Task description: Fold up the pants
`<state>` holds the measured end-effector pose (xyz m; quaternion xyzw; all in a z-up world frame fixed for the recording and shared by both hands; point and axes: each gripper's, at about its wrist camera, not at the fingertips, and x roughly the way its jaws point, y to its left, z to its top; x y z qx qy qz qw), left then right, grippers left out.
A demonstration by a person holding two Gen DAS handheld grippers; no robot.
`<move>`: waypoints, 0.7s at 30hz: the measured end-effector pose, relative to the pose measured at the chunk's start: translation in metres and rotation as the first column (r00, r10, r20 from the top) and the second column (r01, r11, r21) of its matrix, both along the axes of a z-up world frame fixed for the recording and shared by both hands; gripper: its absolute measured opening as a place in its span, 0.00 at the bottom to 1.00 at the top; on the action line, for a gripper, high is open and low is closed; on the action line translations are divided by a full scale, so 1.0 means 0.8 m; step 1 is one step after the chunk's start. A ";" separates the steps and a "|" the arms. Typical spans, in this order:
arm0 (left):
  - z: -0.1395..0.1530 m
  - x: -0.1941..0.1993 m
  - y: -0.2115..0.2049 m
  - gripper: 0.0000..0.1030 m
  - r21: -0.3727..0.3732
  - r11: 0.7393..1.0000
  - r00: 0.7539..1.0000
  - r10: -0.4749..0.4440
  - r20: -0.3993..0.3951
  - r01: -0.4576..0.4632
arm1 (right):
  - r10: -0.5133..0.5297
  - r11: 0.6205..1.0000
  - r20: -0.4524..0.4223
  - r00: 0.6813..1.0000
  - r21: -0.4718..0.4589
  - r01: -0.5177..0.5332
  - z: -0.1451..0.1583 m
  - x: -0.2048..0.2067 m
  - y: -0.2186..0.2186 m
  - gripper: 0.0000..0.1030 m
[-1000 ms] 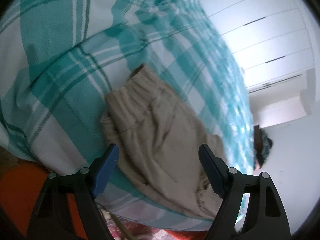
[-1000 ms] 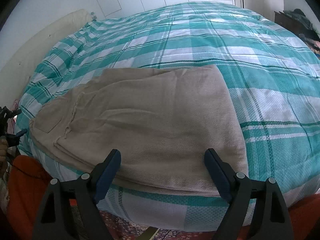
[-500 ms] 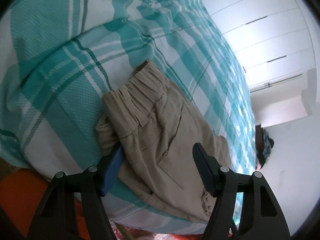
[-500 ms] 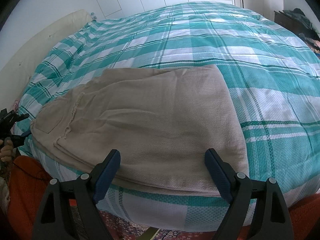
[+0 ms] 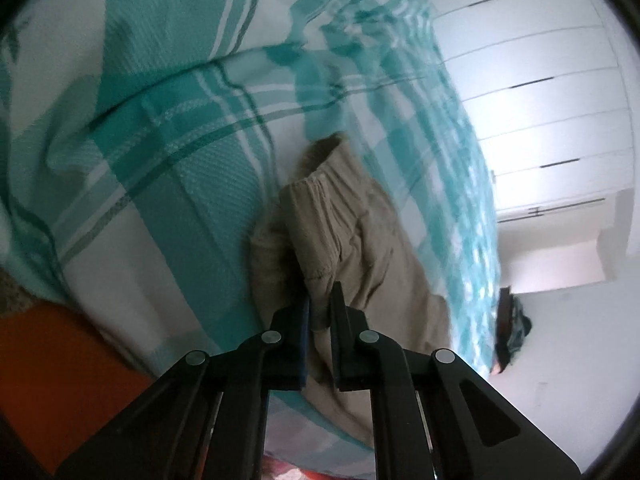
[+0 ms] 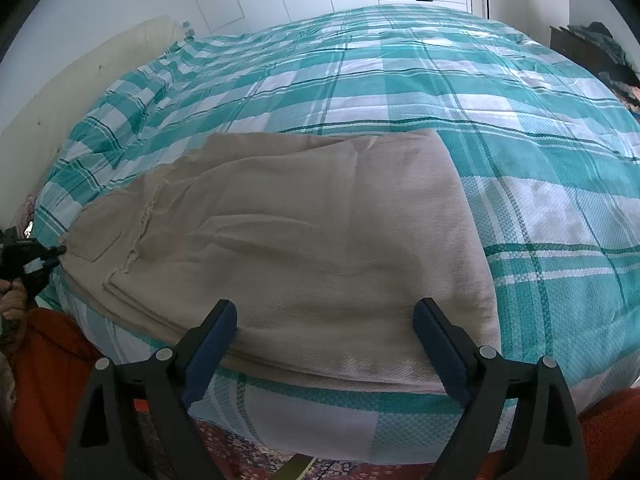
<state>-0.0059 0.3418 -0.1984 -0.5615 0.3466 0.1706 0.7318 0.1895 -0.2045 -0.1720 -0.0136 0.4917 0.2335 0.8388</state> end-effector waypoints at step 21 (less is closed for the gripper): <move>-0.021 -0.020 0.017 0.45 -0.025 0.999 0.998 0.022 -0.060 -0.024 | 0.002 1.000 -0.001 1.000 0.008 -0.002 -0.006 0.002 0.011 0.93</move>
